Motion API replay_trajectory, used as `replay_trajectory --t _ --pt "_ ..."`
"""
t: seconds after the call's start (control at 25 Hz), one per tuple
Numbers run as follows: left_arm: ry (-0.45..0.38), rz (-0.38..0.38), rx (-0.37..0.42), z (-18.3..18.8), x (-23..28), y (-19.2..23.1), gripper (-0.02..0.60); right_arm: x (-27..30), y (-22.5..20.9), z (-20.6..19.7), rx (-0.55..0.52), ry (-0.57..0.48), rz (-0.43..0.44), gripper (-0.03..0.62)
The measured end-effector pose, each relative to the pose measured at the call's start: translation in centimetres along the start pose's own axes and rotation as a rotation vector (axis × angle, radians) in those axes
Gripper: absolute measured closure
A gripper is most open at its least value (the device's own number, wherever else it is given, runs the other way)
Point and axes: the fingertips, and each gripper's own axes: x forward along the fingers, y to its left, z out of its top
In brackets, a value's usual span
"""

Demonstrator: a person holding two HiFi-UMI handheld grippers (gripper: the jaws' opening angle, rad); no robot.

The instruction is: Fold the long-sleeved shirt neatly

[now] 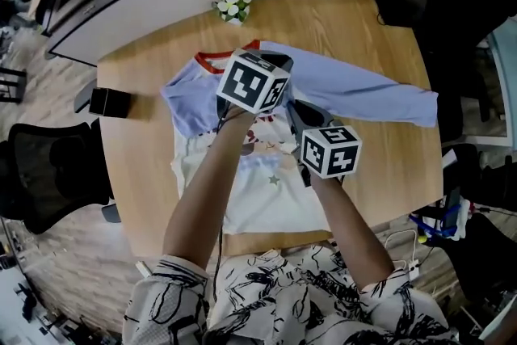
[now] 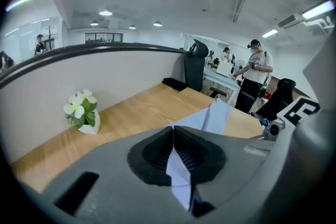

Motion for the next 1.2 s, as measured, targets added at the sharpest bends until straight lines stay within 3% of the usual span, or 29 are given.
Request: replay_trajectory --t 0.28,0.56,0.64,0.68,0.72,0.76,0.84,1.0,1.2 --pt "0.041 -0.133 -0.004 -1.2 6.1 -3.8 0.566 -0.3 -4.6 -3.1 0.040 0.068 -0.058 0.553" --pt "0.084 -0.124 -0.067 -4.0 9.3 -2.6 0.566 1.1 -7.9 -6.1 0.091 0.147 -0.098 0.551" --pt "0.054 -0.127 -0.086 -3.4 10.3 -2.4 0.561 1.4 -8.9 -6.4 0.116 0.158 -0.110 0.548" --pt "0.023 -0.133 -0.103 -2.9 10.6 -2.3 0.505 1.4 -9.4 -6.5 0.135 0.163 -0.120 0.540" --pt "-0.008 -0.138 -0.119 -2.4 10.8 -2.3 0.410 1.2 -10.0 -6.6 0.160 0.161 -0.130 0.506" --pt "-0.033 -0.140 -0.128 -2.1 10.7 -2.4 0.380 0.8 -10.6 -6.5 0.185 0.150 -0.141 0.445" --pt "-0.058 -0.128 -0.124 -1.8 10.2 -2.3 0.379 -0.4 -11.6 -6.1 0.219 0.112 -0.164 0.395" --pt "-0.098 -0.109 -0.096 -0.8 8.7 -2.4 0.362 -3.3 -13.2 -4.8 0.220 0.035 -0.225 0.372" --pt "-0.189 -0.160 -0.002 1.5 6.0 -5.8 0.340 -8.8 -13.9 -3.7 0.166 -0.077 -0.366 0.358"
